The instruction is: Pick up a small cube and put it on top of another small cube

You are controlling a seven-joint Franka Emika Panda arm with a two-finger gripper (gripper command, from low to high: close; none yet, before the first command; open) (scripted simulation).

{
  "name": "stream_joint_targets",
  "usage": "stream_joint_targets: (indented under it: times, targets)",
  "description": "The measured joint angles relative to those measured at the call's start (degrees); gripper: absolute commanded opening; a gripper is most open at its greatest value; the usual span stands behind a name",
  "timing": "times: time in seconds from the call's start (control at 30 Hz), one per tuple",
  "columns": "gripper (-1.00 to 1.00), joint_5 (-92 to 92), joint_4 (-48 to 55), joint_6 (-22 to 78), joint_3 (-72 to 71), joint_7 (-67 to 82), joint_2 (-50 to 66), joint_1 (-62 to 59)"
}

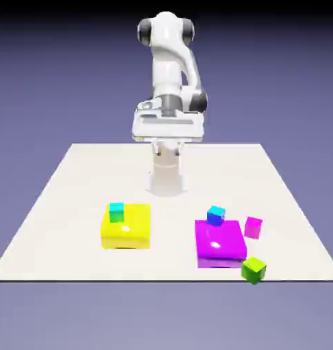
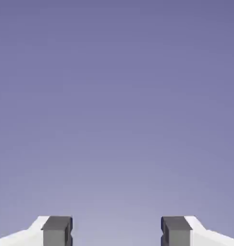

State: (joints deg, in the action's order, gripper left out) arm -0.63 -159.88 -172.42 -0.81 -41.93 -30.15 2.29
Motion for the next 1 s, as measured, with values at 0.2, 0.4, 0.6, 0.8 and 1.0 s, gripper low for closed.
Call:
stream_joint_targets:
  times: [0.2, 0.4, 0.6, 0.8, 1.0]
  targets:
    - [0.00, -3.1, 5.6, 7.9, -4.0, 2.6, 12.5, 8.0]
    - [0.00, -6.3, 11.2, 15.8, -8.0, 5.3, 24.9, 16.1]
    - [0.00, -9.4, 16.8, 23.7, -12.1, 7.9, 37.4, 24.0]
    - [0.00, -13.3, 19.8, 23.9, -12.1, 7.5, 47.7, 29.1]
    - [-1.00, -15.7, 20.1, 20.1, -10.2, 5.8, 51.8, 30.4]
